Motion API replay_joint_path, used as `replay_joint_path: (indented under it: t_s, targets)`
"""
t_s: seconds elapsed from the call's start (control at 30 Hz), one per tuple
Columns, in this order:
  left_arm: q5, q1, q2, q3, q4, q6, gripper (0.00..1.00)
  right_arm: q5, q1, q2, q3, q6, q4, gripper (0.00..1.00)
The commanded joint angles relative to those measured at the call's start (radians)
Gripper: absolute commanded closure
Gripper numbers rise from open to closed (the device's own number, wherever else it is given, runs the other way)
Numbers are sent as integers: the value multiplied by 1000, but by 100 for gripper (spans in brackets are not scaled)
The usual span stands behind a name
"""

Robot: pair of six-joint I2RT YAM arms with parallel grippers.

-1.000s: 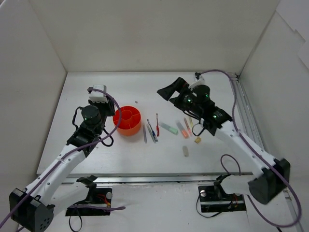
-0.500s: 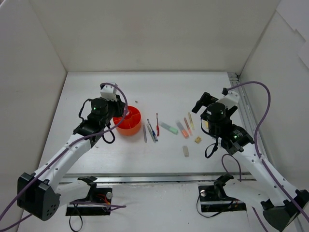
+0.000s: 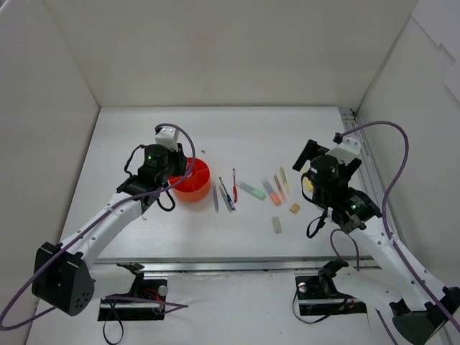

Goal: Sort the stationery into containers
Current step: Place the stationery in the storage box, then pick up the stationery from the center of the board.

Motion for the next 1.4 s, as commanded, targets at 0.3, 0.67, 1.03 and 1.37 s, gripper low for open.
replay_joint_path:
  t_s: [0.3, 0.67, 1.03, 1.37]
  targets:
    - [16, 8, -21, 53, 16, -24, 55, -211, -2, 23, 29, -95, -23, 2]
    - [64, 8, -189, 4, -3, 13, 1, -449, 56, 335, 121, -311, -141, 2]
    - [103, 8, -470, -140, -85, 24, 1, -600, 113, 706, 256, -616, -203, 2]
    - [131, 8, -532, -206, -106, 37, 1, -800, 92, 914, 373, -734, -218, 2]
